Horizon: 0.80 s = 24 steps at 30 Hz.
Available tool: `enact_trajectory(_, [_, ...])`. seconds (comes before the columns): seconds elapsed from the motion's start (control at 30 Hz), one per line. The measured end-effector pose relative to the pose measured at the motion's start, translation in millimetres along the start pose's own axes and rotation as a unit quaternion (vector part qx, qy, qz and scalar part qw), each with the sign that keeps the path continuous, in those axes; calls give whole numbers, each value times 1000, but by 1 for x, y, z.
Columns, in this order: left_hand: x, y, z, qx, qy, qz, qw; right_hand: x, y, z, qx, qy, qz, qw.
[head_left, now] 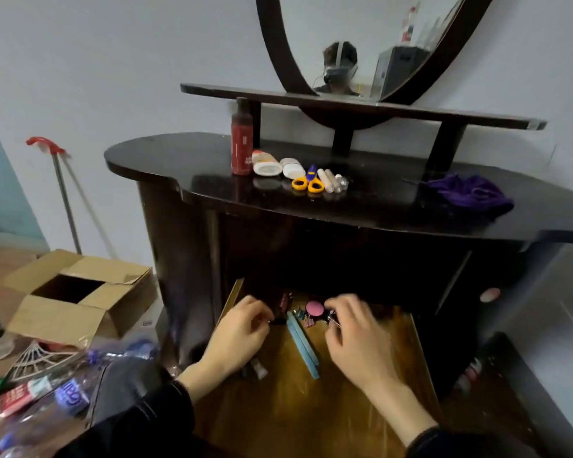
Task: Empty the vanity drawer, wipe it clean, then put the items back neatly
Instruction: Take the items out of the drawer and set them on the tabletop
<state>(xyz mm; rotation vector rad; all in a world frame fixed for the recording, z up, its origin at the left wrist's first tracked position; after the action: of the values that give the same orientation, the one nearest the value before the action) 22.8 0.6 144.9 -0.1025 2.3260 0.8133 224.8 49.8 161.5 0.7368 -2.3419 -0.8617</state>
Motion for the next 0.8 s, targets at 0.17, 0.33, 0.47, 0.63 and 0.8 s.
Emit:
enact_trajectory(0.17, [60,-19,55,141,111,-112,977,-47,-54,90,194,-14,149,970])
enact_trajectory(0.33, [77,-39,85,227,238,-47,943,-43,-72,129,264,7,158,951])
enact_trajectory(0.47, [82,-46,97,265,296,-8,917,-42,-78,136,282,43,172,943])
enact_trajectory(0.63, [85,-48,112,322,317,29,892,-51,-82,135,271,83,218,934])
enact_trajectory(0.8, [84,-48,125,336,324,81,881,-58,-81,131,255,98,236,933])
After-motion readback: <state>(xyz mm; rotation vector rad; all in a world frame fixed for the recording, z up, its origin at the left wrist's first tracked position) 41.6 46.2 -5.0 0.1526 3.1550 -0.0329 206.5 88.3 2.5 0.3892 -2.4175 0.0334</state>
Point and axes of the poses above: each hand's wrist, its own y-axis towards the middle knuckle, its own z-axis out of the palm, x = y × z, the point moved 9 cm from there along y, towards the middle knuckle, and after that the axes turned 14 degrees about -x, right-handed, at the moved point
